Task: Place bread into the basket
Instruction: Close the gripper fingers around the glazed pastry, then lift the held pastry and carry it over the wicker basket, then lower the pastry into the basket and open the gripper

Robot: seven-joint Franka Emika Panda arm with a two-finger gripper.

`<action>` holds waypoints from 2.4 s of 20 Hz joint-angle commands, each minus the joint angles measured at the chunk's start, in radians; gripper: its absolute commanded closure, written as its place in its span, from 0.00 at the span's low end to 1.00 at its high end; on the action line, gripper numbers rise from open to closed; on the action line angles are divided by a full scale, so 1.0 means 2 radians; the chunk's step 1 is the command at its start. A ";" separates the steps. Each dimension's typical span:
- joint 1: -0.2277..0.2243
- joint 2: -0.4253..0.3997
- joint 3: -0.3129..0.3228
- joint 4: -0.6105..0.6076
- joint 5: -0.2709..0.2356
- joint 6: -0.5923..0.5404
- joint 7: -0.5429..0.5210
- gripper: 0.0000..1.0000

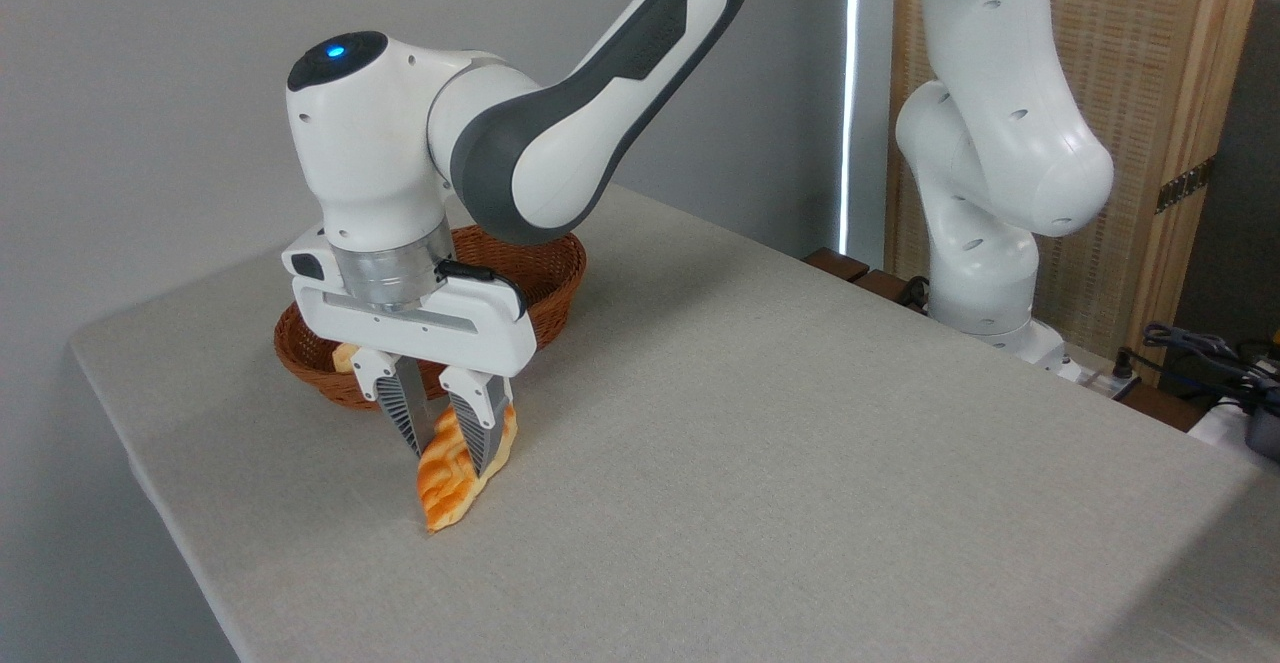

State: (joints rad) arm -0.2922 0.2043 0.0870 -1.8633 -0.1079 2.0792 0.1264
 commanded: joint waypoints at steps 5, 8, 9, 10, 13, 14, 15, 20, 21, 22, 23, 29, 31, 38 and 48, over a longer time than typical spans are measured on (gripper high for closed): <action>-0.001 -0.004 0.002 0.000 0.000 -0.008 0.003 0.58; -0.001 -0.008 0.003 0.002 -0.001 -0.011 0.014 0.58; -0.001 -0.009 0.003 0.004 -0.001 -0.011 0.015 0.58; -0.001 -0.010 0.005 0.005 -0.001 -0.011 0.015 0.58; -0.001 -0.018 0.008 0.008 0.000 -0.011 0.017 0.58; 0.000 -0.019 0.008 0.009 0.000 -0.011 0.017 0.58; 0.003 -0.022 0.009 0.009 0.000 -0.011 0.018 0.58; 0.006 -0.035 0.018 0.013 0.001 -0.011 0.020 0.56; 0.006 -0.036 0.020 0.018 0.001 -0.011 0.020 0.56; 0.006 -0.038 0.024 0.029 0.000 -0.011 0.020 0.55; 0.006 -0.038 0.029 0.035 0.000 -0.011 0.020 0.55; 0.006 -0.048 0.033 0.052 -0.007 -0.011 0.016 0.52; 0.004 -0.056 0.029 0.051 -0.020 -0.012 0.014 0.52; -0.002 -0.065 -0.008 0.051 -0.025 -0.039 0.013 0.52; -0.003 -0.063 -0.086 0.051 -0.019 -0.113 0.015 0.03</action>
State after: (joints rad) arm -0.2991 0.0829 -0.0717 -1.7654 -0.1393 1.9167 0.1467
